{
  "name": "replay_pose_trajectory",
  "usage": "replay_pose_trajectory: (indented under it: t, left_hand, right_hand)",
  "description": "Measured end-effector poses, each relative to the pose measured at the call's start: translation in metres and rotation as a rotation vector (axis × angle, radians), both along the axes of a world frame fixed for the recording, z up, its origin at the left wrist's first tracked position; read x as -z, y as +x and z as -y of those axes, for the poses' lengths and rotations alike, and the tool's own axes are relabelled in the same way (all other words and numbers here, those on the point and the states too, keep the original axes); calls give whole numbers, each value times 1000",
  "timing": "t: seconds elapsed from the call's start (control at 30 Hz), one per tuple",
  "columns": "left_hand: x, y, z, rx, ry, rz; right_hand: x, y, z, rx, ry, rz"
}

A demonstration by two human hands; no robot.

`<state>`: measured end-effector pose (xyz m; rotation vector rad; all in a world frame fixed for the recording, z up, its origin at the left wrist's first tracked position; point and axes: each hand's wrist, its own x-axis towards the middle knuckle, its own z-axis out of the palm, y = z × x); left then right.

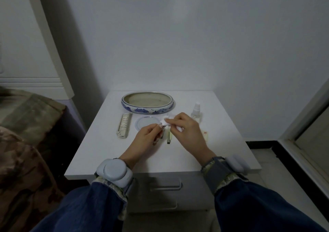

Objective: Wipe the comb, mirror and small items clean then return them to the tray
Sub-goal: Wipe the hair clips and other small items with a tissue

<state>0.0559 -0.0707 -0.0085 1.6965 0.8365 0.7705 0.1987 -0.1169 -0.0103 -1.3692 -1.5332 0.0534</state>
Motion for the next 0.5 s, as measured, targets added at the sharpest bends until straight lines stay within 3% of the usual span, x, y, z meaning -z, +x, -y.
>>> replay_pose_trajectory:
  t: [0.2,0.27,0.37,0.5]
  left_hand:
    - [-3,0,2,58,-18,31]
    - [-4,-1,1,68,-53,59]
    - [-5,-1,1,86,-68,82]
    - [-3,-1,-1,66,-40,92]
  right_hand:
    - [-2,6,2,184,-67,-142]
    - [-7,10,1,220,-183,-355]
    - [-17,11,2,56,-346,-864]
    - [-20,7,2,-104,-371,-1101]
